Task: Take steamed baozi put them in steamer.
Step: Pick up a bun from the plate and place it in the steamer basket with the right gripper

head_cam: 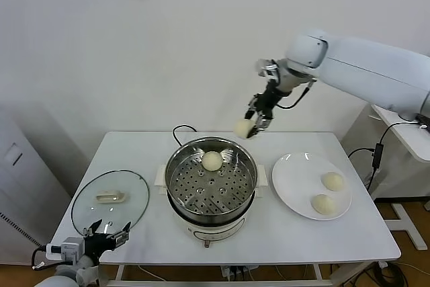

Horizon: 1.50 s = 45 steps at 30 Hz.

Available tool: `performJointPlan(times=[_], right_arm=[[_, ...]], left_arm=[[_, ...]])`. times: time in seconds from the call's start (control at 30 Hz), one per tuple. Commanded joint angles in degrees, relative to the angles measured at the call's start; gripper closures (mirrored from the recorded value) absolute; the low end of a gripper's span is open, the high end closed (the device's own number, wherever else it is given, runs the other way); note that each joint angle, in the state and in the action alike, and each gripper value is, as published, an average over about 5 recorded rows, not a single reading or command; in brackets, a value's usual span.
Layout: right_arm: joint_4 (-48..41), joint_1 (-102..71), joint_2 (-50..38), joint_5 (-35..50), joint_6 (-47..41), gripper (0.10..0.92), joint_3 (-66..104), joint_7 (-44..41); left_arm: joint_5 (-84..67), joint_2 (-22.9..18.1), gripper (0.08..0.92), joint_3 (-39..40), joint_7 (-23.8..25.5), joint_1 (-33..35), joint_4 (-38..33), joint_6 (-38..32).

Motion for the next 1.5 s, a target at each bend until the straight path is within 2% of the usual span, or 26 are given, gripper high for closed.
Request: performJointPlan(times=[0.03, 0.37, 1.33, 1.5], right_arm=[[3.92, -1.05, 6.67, 8.05, -9.15, 0.499, -0.53, 9.97], [4.07, -7.6, 10.6, 8.16, -13.34, 0.499, 0.08, 15.39], [1.26, -18.3, 13.78, 4.96, -15.02, 0.499, 2.31, 21.17], [0.41, -19.16, 14.11, 4.75, -14.88, 0.451, 2.98, 21.96]], left_arm=[[0.0, 0.13, 0.177, 0.11, -0.02, -0.25, 0.04, 0.08], [-0.22, 0.08, 0.177, 0.16, 0.0, -0.51, 0.43, -0.01], [-0.76, 0.04, 0.177, -0.26, 0.11, -0.33, 0.67, -0.35], [-0.78, 0.01, 0.177, -0.22, 0.15, -0.38, 0.87, -0.42]])
